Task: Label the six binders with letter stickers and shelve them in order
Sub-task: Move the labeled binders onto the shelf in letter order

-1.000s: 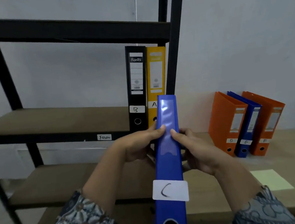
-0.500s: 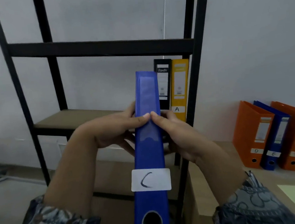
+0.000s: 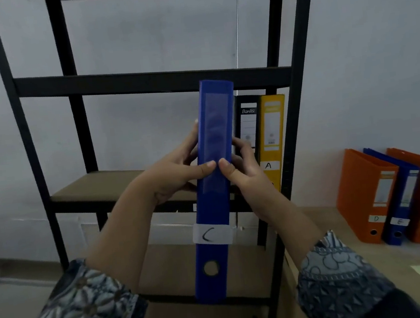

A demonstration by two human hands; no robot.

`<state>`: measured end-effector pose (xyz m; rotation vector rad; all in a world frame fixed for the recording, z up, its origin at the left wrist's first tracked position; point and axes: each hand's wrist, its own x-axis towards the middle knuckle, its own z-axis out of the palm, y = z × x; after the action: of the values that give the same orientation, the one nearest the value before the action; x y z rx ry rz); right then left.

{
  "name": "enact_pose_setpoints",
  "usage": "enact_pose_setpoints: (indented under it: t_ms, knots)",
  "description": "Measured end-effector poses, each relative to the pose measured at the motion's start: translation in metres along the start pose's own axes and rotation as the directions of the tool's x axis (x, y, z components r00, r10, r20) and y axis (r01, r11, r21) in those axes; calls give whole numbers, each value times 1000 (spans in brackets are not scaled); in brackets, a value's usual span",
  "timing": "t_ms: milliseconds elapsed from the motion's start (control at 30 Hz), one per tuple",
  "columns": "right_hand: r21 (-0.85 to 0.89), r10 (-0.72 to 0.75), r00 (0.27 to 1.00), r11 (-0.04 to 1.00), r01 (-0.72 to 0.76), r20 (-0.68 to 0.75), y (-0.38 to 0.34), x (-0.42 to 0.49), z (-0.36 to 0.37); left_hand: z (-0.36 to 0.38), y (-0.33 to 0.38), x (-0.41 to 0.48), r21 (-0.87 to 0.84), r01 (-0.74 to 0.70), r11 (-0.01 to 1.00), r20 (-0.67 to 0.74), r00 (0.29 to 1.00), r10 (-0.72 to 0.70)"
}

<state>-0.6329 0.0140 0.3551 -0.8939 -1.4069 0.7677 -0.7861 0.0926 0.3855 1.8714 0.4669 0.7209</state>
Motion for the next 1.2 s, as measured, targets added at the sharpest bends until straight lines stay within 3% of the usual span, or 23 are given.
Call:
enact_pose_setpoints:
  t_ms: [400,833,1200]
  knots:
    - [-119,-58,997,992,51,-53,46,54,4,-41,-53,51,-47,-104,993,20,994,105]
    - [-142,-125,978,985,102,-165,38,97,-7,-71,-32,96,20,-198,980,74,978,196]
    - [-192,-56,978,981,17,-199,73,121,-22,-71,-73,127,-11,-219,976,45,975,219]
